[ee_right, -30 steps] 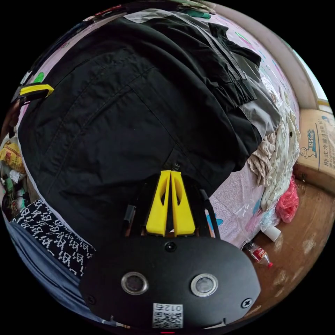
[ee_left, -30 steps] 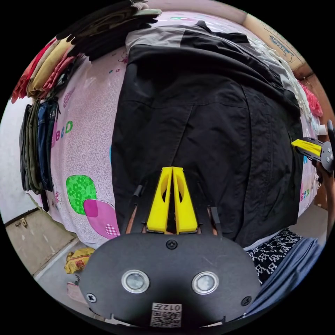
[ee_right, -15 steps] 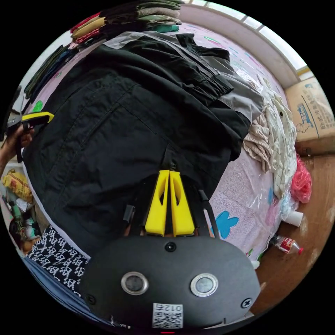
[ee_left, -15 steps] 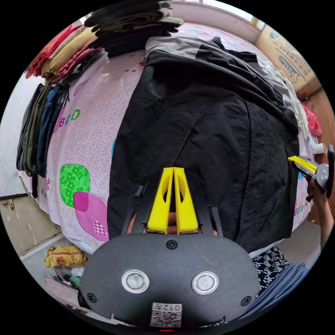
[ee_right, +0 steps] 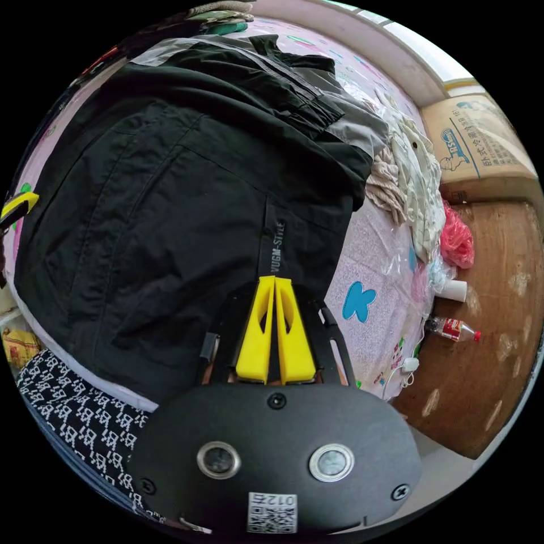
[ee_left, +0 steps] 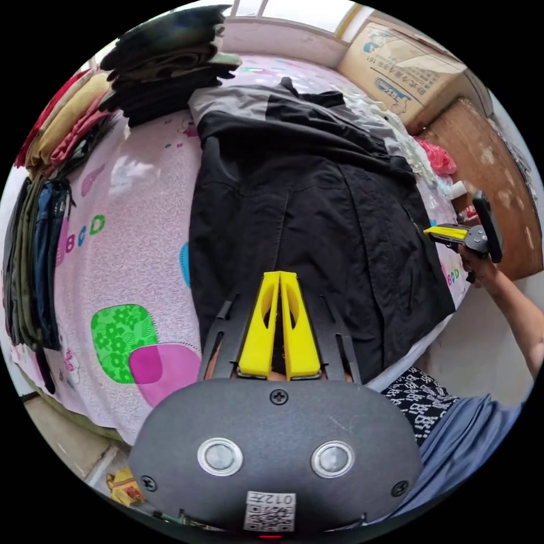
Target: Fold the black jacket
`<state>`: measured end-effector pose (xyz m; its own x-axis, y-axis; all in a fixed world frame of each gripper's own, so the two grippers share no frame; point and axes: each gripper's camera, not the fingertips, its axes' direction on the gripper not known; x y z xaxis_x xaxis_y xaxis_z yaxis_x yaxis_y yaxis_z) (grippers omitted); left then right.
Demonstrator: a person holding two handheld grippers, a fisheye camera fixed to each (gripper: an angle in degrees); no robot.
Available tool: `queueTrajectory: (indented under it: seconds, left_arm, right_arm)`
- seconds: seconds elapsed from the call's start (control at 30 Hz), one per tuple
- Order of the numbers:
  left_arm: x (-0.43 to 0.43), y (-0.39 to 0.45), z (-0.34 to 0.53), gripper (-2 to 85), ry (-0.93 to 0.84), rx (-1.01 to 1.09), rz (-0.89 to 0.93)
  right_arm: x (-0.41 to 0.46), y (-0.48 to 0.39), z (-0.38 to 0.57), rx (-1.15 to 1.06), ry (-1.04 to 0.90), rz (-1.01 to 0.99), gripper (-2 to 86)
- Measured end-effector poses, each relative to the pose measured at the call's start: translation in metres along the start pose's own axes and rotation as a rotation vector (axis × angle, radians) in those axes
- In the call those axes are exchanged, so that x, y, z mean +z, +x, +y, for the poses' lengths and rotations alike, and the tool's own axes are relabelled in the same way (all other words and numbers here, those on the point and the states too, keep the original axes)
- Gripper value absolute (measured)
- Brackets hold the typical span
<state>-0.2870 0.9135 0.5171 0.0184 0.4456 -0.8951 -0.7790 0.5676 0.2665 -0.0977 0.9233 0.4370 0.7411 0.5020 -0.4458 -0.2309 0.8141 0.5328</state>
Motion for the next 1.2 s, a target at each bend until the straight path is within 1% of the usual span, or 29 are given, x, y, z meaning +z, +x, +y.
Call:
queueTrajectory:
  seconds: [0.1, 0.2, 0.3, 0.4, 0.47, 0.53, 0.7, 0.8, 0.83, 0.9, 0.97, 1.03, 1.1, 1.17, 1.2]
  left_arm:
    - [-0.030, -0.016, 0.020, 0.6, 0.007, 0.002, -0.070]
    - [-0.045, -0.044, 0.048, 0.7, -0.009, -0.085, -0.137]
    - [-0.047, -0.070, 0.077, 1.0, -0.066, -0.191, -0.204]
    - [-0.043, -0.088, 0.099, 2.4, -0.147, -0.270, -0.224]
    - [-0.039, -0.093, 0.109, 4.4, -0.205, -0.270, -0.139]
    - [-0.044, -0.094, 0.111, 6.1, -0.191, -0.265, -0.140]
    - [-0.063, -0.102, 0.108, 10.6, -0.197, -0.245, -0.058]
    - [-0.075, -0.112, 0.111, 12.6, -0.192, -0.238, 0.034]
    - [-0.075, -0.114, 0.112, 13.1, -0.213, -0.223, 0.081]
    - [-0.073, -0.113, 0.112, 13.6, -0.244, -0.198, 0.113]
    - [-0.076, -0.111, 0.112, 13.9, -0.254, -0.175, 0.132]
    - [-0.077, -0.112, 0.113, 14.1, -0.267, -0.168, 0.142]
    - [-0.078, -0.114, 0.115, 14.2, -0.276, -0.164, 0.148]
    - [-0.083, -0.120, 0.118, 14.3, -0.267, -0.174, 0.178]
    - [-0.084, -0.121, 0.119, 14.3, -0.267, -0.172, 0.183]
  right_arm:
    - [-0.014, 0.003, 0.029, 0.022, -0.038, -0.025, -0.1]
    - [-0.017, 0.006, 0.058, 0.031, -0.047, -0.057, -0.1]
    - [-0.010, 0.010, 0.080, 0.026, -0.061, -0.068, -0.1]
    - [-0.015, 0.022, 0.096, 0.054, -0.015, -0.083, 0.0]
    - [-0.021, 0.034, 0.104, 0.053, -0.002, -0.097, 0.1]
    - [-0.024, 0.041, 0.111, 0.044, 0.012, -0.105, 0.2]
    - [-0.034, 0.062, 0.130, -0.007, 0.036, -0.095, 0.7]
    - [-0.038, 0.083, 0.140, -0.003, 0.044, -0.119, 1.3]
    - [-0.039, 0.093, 0.146, 0.003, 0.051, -0.133, 1.7]
    - [-0.043, 0.109, 0.156, 0.009, 0.061, -0.146, 2.7]
    - [-0.048, 0.138, 0.180, -0.005, 0.056, -0.228, 4.2]
    - [-0.053, 0.168, 0.207, 0.029, 0.083, -0.279, 5.0]
    - [-0.048, 0.205, 0.238, 0.096, 0.082, -0.386, 5.8]
    - [-0.032, 0.260, 0.280, 0.249, 0.076, -0.565, 6.3]
    - [-0.028, 0.272, 0.291, 0.289, 0.075, -0.601, 6.4]
